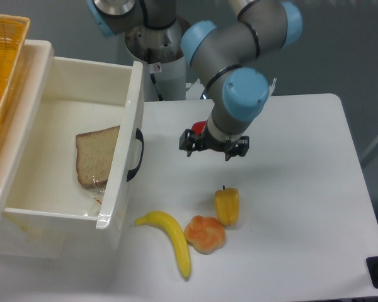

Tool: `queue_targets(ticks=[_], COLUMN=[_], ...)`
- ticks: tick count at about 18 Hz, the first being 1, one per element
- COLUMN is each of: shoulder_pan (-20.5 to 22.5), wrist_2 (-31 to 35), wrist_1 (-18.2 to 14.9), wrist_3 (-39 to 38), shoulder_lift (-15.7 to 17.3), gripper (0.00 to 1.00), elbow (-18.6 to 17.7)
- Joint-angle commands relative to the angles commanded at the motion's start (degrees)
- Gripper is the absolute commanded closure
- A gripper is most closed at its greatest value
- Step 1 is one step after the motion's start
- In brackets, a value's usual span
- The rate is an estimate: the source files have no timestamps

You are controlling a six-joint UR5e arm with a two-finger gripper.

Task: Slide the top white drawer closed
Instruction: 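Move the gripper toward the open drawer's front panel beside its black handle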

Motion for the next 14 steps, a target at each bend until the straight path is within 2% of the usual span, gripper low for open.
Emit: queue_targets(ticks=[4,14], shoulder_pan=[-0.44,-3.08], wrist_2=[-4.39,-4.75], wrist_1=[-0.17,-0.26], wrist_3=[0.09,-0.53], shoulder_lift=[-0.97,-2.2], gripper=[0.0,0.0], elbow=[0.0,-0.62])
